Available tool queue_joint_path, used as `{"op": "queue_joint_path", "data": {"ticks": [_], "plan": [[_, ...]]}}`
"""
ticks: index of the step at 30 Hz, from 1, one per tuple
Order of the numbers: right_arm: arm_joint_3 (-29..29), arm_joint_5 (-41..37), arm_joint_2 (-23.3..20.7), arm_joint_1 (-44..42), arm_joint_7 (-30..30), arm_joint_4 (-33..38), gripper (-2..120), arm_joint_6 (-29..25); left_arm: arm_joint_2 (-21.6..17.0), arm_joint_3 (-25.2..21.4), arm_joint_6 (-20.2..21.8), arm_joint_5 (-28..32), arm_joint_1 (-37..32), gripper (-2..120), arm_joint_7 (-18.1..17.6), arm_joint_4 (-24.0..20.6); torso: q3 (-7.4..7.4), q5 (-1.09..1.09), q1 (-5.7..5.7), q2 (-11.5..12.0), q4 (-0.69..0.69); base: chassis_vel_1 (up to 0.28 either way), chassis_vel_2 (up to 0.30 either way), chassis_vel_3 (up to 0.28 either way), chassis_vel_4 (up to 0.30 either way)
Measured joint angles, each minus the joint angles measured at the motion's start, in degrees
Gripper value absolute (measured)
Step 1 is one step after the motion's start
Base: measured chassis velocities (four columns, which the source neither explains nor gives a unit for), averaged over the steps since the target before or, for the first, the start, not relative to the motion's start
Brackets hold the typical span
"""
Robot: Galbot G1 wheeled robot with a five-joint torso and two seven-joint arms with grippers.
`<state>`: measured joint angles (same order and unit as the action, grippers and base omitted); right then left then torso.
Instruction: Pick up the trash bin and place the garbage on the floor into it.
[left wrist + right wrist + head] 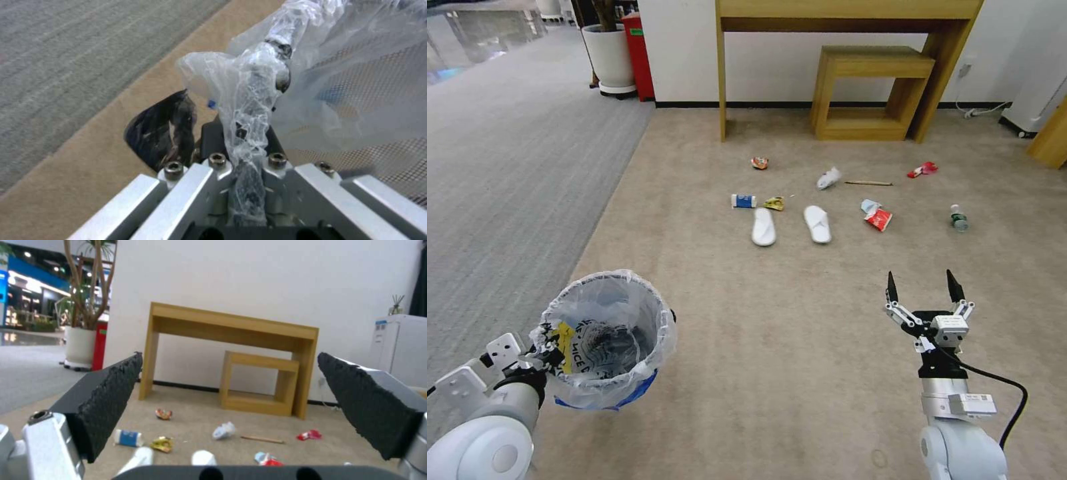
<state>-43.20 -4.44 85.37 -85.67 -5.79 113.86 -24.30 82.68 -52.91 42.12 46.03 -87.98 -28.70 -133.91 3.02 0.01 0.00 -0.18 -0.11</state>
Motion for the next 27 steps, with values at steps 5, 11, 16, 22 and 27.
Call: {"op": "queue_joint_path", "data": {"ticks": [5, 11, 16, 22, 27], "plan": [[0.0, -0.6, -0.3, 0.0, -0.2, 0.0, 100, -0.7, -0.1, 0.0, 0.0, 0.0, 0.0, 1, 0.0, 0.1, 0.0, -0.03, 0.0, 0.0, -0.02, 0.022, 0.036, -0.02, -0.015], [-0.1, -0.6, -0.4, 0.0, -0.5, 0.5, 100, 0.0, -0.1, 0.3, 0.0, 0.1, 0.1, 1, 0.1, 0.4, 0.0, -0.01, 0.0, 0.0, -0.04, -0.015, -0.02, 0.006, 0.011], [-0.1, -0.6, -0.4, 0.0, -0.5, 0.5, 100, 0.3, -0.2, 0.3, 0.0, 0.0, 0.2, 1, 0.1, 0.6, 0.0, 0.0, 0.0, 0.0, -0.02, 0.0, 0.0, 0.0, 0.0], [-0.1, -0.6, -0.3, 0.0, -0.5, 0.2, 100, 0.4, -0.2, 0.3, 0.0, 0.0, 0.3, 1, 0.2, 0.6, -0.01, -0.01, 0.0, 0.0, -0.02, -0.006, 0.009, 0.009, -0.007], [-0.1, -0.5, -0.3, 0.0, -0.5, 0.2, 100, 0.4, -0.1, 0.3, 0.0, 0.1, 0.3, 1, 0.2, 0.6, -0.01, -0.01, 0.0, 0.0, -0.02, -0.113, 0.089, 0.081, -0.086]]}}
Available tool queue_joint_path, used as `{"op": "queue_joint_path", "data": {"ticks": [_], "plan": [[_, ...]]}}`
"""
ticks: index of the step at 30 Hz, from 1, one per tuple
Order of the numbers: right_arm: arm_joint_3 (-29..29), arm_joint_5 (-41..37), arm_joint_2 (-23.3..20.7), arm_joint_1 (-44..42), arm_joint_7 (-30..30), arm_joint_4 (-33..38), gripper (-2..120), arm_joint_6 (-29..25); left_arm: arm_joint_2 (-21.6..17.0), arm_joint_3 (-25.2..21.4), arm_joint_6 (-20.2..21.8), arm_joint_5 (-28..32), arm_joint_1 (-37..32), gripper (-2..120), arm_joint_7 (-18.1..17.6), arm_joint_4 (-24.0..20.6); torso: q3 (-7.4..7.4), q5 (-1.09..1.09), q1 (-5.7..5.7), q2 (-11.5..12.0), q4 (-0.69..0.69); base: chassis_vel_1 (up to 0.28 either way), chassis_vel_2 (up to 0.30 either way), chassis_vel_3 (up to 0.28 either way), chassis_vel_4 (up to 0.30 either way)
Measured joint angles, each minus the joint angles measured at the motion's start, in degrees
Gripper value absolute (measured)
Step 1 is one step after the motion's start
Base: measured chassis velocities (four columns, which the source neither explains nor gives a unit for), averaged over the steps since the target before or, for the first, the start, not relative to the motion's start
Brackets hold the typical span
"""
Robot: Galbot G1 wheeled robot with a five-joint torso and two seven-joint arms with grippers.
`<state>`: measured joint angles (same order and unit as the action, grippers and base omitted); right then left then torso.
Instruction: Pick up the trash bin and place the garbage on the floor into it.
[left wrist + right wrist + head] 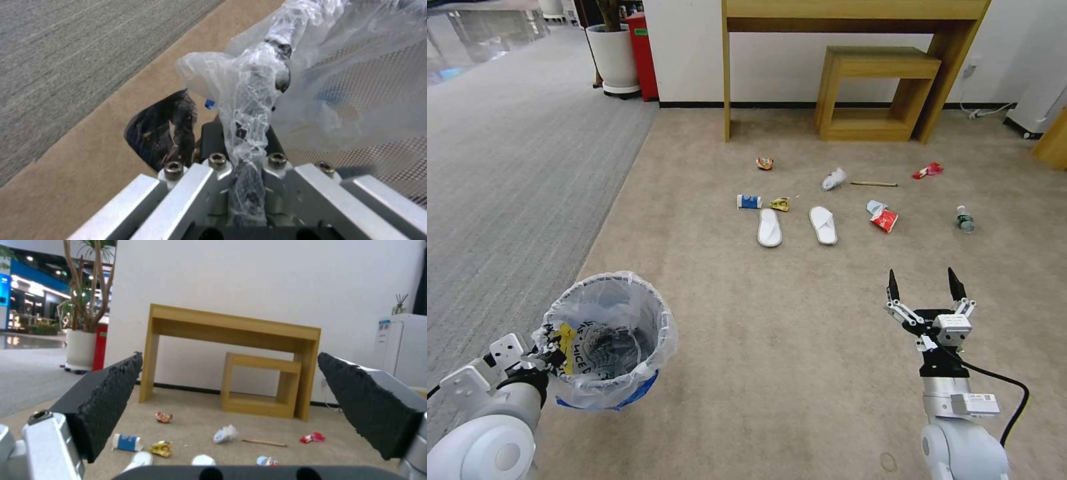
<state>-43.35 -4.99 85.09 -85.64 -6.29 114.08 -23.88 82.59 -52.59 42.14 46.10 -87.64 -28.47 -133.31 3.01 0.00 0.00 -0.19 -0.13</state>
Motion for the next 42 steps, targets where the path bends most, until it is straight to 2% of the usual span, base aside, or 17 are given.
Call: {"op": "queue_joint_path", "data": {"ticks": [14, 42], "plan": [[-0.1, 0.3, 0.3, -0.1, 0.0, 0.3, 100, 0.0, -0.1, -0.1, 0.0, 0.1, -0.1, 1, 0.1, 0.0, 0.01, 0.0, 0.0, 0.0, 0.0, -0.226, 0.234, 0.244, -0.235], [-0.2, 0.2, -0.1, -0.1, 0.0, 0.4, 100, 0.2, 0.4, 0.4, 0.0, 0.0, -0.3, 1, 0.2, -0.6, 0.01, 0.01, 0.0, 0.0, 0.0, -0.318, 0.316, 0.32, -0.318]]}}
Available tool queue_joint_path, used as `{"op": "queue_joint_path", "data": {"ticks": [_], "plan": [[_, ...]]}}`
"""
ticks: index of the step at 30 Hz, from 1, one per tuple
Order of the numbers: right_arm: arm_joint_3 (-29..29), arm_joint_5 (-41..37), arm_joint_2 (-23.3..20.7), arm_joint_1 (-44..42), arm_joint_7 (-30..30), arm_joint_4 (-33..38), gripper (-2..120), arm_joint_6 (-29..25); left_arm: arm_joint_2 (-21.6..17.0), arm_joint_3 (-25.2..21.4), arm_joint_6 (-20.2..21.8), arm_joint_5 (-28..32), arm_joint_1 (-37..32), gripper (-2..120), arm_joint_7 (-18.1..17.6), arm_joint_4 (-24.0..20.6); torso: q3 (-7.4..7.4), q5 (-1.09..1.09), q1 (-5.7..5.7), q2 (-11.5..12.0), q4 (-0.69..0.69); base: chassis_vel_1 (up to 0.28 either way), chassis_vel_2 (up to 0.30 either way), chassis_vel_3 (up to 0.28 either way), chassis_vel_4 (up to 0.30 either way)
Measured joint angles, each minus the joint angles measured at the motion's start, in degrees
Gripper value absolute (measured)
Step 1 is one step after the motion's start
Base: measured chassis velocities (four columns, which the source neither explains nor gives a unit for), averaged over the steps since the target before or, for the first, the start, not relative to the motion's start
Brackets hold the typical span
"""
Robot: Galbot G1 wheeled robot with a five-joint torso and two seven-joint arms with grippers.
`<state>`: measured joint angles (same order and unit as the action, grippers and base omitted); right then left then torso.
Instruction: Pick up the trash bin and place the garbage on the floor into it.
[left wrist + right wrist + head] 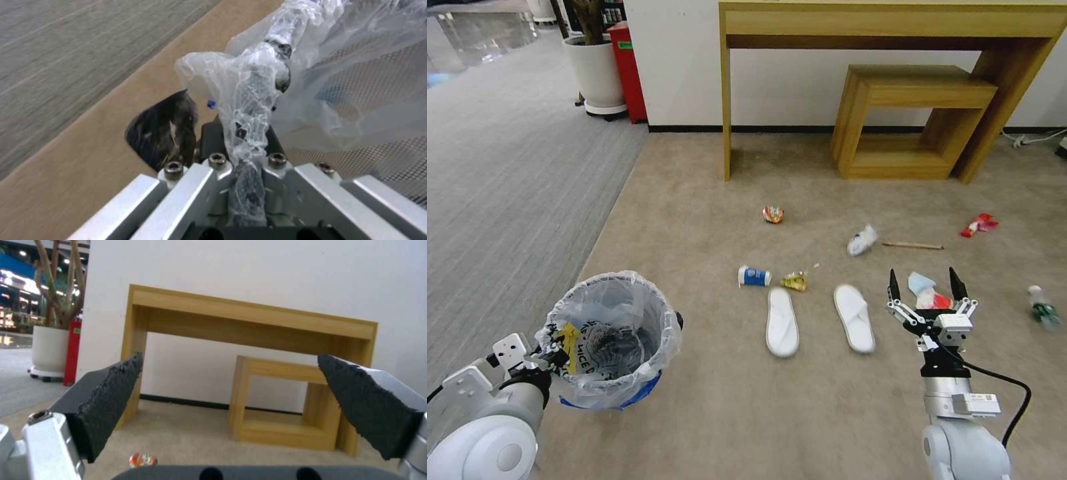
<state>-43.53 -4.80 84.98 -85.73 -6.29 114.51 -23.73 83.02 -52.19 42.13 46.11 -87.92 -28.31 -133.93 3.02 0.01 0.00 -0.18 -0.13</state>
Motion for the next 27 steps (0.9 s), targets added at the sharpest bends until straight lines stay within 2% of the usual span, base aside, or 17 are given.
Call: {"op": "queue_joint_path", "data": {"ticks": [9, 13, 19, 27], "plan": [[0.2, -0.3, -0.3, 0.1, 1.0, 0.0, 100, -0.1, 0.2, 0.0, 0.0, -0.2, -0.2, 1, 0.0, -0.3, 0.0, -0.02, 0.0, 0.0, -0.01, -0.309, 0.303, 0.286, -0.304], [0.3, -0.4, -0.5, 0.1, 1.1, 0.0, 100, 0.0, 0.3, 0.1, 0.0, -0.3, -0.2, 1, 0.0, -0.3, 0.02, 0.0, -0.01, 0.0, -0.01, -0.178, 0.182, 0.172, -0.159], [0.3, -0.5, -0.8, -0.1, 1.3, 0.3, 100, 0.2, 0.3, 0.2, 0.0, -0.6, -0.3, 1, 0.0, -0.5, -0.02, -0.01, -0.01, 0.0, 0.0, 0.003, 0.01, 0.022, 0.004], [0.7, 0.6, -1.2, 0.0, 6.5, 0.9, 100, 3.9, 0.3, 0.0, 0.0, -0.7, -0.6, 1, 0.0, -0.9, -0.01, -0.01, 0.0, 0.0, 0.0, 0.021, -0.025, -0.016, 0.02]]}}
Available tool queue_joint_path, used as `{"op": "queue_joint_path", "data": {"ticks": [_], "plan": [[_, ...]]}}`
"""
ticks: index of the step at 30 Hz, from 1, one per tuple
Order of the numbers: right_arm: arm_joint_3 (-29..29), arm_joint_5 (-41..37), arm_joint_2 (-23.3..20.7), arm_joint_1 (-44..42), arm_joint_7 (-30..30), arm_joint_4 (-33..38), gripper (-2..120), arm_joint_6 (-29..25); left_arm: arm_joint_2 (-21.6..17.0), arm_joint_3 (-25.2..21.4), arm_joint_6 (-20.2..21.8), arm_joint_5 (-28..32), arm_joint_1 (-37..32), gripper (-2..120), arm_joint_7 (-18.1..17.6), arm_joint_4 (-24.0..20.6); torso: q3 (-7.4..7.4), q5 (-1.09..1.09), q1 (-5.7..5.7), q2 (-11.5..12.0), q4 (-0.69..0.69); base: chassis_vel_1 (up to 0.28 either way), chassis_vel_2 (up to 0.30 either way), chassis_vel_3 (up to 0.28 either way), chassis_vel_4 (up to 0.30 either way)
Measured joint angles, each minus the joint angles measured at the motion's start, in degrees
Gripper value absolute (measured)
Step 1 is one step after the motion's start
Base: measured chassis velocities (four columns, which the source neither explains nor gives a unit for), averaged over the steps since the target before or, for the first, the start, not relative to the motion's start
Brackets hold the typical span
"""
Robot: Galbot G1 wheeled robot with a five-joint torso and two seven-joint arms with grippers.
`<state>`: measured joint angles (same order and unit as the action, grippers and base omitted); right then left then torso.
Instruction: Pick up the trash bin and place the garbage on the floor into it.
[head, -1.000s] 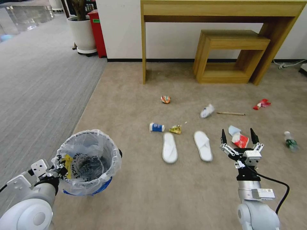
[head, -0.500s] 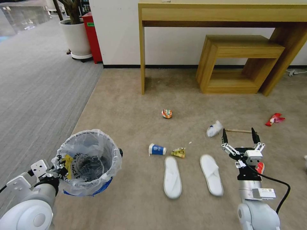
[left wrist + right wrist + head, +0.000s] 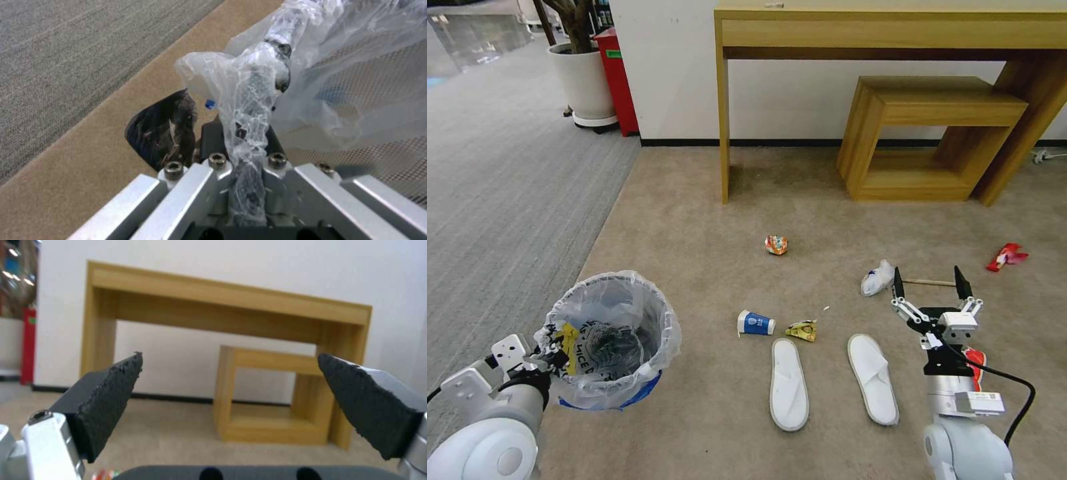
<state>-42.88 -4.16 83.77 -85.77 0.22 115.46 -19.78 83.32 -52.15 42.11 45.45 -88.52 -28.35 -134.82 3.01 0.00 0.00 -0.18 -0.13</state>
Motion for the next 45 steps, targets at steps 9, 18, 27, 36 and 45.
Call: {"op": "queue_joint_path", "data": {"ticks": [9, 18, 27, 36, 45], "plan": [[0.8, -1.2, -3.1, -0.2, 0.5, 1.4, 100, 10.1, 0.0, 0.3, 0.0, 0.0, -0.1, 1, 0.0, -0.1, 0.0, 0.01, 0.0, 0.0, 0.0, 0.0, 0.0, 0.0, 0.0], [3.7, -14.3, -10.9, 3.4, 1.4, -0.6, 100, 41.7, 0.0, 1.3, 0.0, -0.8, 0.2, 1, -0.1, 0.2, 0.01, 0.0, 0.0, 0.0, 0.0, 0.0, 0.0, 0.0, 0.0], [8.7, -26.9, -13.8, 13.1, 1.7, -11.0, 100, 58.0, 1.3, 3.4, 0.0, -3.8, -0.1, 1, -0.2, -0.5, 0.01, 0.0, 0.0, 0.0, 0.0, 0.0, 0.0, 0.0, 0.0], [12.0, -21.5, -14.9, 18.4, 0.8, -21.0, 100, 62.8, 1.4, 2.7, 0.0, -4.1, -0.2, 1, -0.2, -0.5, 0.02, -0.01, 0.0, 0.0, 0.01, 0.0, 0.0, 0.0, 0.0], [11.3, -10.0, -20.4, 21.0, -11.9, -31.9, 100, 56.4, 1.6, 2.2, 0.0, -4.0, -0.3, 1, -0.1, -0.2, 0.01, 0.0, 0.0, 0.0, -0.01, 0.0, 0.0, 0.0, 0.0]]}}
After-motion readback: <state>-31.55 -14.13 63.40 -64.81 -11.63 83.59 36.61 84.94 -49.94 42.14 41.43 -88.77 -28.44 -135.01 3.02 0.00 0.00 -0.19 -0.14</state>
